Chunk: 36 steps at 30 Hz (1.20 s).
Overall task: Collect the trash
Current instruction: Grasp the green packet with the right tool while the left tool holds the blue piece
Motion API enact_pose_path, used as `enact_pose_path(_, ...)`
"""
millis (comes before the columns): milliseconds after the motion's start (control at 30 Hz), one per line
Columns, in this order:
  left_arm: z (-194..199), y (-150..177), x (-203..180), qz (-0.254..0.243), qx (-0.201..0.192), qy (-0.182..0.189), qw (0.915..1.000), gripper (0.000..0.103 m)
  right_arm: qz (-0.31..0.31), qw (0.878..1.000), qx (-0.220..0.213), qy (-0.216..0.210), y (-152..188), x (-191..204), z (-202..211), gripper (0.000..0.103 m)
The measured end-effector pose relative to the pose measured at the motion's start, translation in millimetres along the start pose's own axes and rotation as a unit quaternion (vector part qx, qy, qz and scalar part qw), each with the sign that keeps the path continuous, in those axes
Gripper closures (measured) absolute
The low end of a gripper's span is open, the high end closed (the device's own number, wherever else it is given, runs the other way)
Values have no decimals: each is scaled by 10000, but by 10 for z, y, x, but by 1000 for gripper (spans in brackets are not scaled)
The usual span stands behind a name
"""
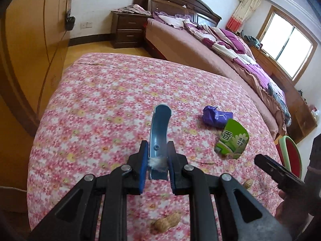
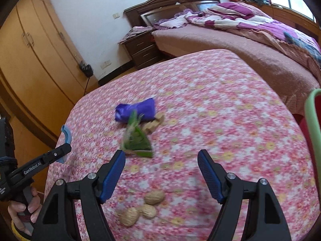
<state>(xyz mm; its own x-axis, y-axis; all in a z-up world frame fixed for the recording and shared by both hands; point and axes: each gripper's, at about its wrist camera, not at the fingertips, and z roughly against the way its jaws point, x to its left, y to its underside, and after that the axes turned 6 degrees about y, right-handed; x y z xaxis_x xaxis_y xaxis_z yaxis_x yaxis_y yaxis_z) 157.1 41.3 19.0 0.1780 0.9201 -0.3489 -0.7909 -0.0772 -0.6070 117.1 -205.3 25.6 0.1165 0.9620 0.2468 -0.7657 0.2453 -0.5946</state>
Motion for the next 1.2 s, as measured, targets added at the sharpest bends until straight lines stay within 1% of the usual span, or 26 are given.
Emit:
enact_pose_path(167, -1, 11, 59, 134, -2, 35, 9999, 85, 85, 9997, 136, -168, -18, 145, -179, 27)
enact_pose_path(200, 4, 13, 63, 143, -10, 46, 9999, 85, 83, 9997, 147, -180, -24, 160, -204, 29)
enact_pose_path(267, 18, 17, 67, 153, -46, 76, 9998, 85, 84, 9996, 163, -234, -39, 193, -261, 36)
enact_pose_path(333, 26, 13, 62, 154, -82, 128, 9998, 85, 75, 9994, 158, -282, -49, 201, -300, 39)
enact_pose_path(367, 33, 12, 63, 156, -93, 145, 9997, 85, 62, 9994, 159, -317, -53, 205, -322, 43)
enact_pose_path(433, 52, 12, 62, 157, -128, 181, 9996, 85, 76, 9991, 170, -384, -64, 215, -359, 47)
enact_pose_path(467, 59, 7, 57, 157, -138, 185, 9996, 85, 91, 9990, 180, -392, -70, 221, -378, 52)
enact_pose_path(533, 76, 5, 53, 165, -159, 201, 9995, 85, 127, 9990, 196, -370, -71, 233, -407, 58)
enact_pose_path(733, 108, 57, -6, 149, -163, 242, 9995, 85, 276, 9986, 76, -452, 6, 282, -297, 62)
enact_pose_path(800, 128, 82, -43, 147, -169, 280, 9994, 85, 278, 9982, 26, -527, 35, 276, -214, 96)
enact_pose_path(833, 138, 92, -61, 144, -174, 295, 9993, 85, 279, 9982, -13, -540, 47, 271, -161, 93)
enact_pose_path(933, 159, 115, -124, 108, -176, 354, 9992, 85, 279, 9980, -167, -543, 89, 235, -8, 94)
enact_pose_path(1133, 186, 161, -216, 79, -152, 384, 9991, 85, 392, 9975, -316, -497, 44, 218, 68, 93)
enact_pose_path(1200, 193, 163, -215, 84, -143, 329, 9993, 85, 426, 9974, -335, -483, 1, 231, 57, 82)
